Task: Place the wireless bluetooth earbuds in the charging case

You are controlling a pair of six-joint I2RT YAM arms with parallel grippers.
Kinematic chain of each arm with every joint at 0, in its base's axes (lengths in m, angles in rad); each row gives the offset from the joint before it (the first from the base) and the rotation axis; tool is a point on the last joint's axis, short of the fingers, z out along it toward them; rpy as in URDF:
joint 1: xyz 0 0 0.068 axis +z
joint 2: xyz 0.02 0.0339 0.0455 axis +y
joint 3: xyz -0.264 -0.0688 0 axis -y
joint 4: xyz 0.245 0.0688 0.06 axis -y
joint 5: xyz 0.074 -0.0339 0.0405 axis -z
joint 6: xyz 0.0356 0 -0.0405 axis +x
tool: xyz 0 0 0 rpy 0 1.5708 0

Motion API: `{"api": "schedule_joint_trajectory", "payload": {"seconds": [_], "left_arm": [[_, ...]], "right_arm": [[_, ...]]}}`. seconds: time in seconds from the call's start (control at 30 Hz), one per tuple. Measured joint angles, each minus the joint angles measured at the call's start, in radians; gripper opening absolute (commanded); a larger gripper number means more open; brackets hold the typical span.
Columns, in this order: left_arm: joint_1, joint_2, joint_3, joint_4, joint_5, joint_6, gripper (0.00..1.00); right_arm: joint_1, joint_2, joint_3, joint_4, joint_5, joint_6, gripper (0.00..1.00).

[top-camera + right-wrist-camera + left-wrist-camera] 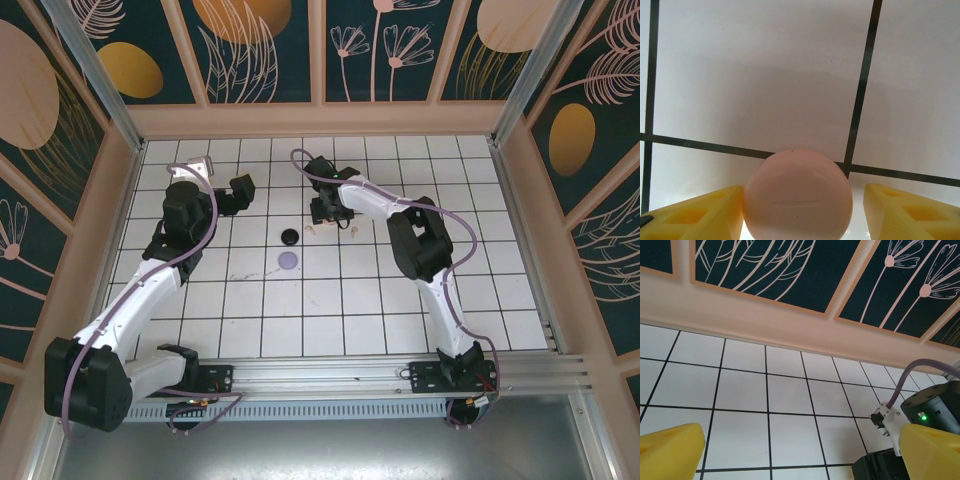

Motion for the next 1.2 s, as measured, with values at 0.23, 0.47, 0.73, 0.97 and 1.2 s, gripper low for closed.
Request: {"api": "schedule_joint_trajectory", "payload": {"seconds": [0.23,0.47,0.73,0.97,1.2], "left_arm": [[0.0,-0.001,0.0,0.0,0.035,-0.001,0.99],[0.0,-0.001,-0.002,0.001,0.065,-0.025,0.99],[0.0,0.006,-0.043,0.056,0.152,-0.08,0.99],[0.0,0.066,-0.117,0.191,0.296,-0.171,0.98],[-0.052,0.138,-0.214,0.372,0.382,-0.272,0.97]], "right_arm": [[-0.006,0.003,0.0,0.0,0.001,-0.005,0.55],[-0.01,0.003,-0.001,0.018,-0.023,-0.001,0.39],[-0.02,-0.068,-0.113,0.1,-0.085,0.058,0.34],[-0.021,-0.232,-0.224,0.142,-0.124,0.155,0.35],[-0.021,-0.459,-0.359,0.25,-0.163,0.293,0.35]]}}
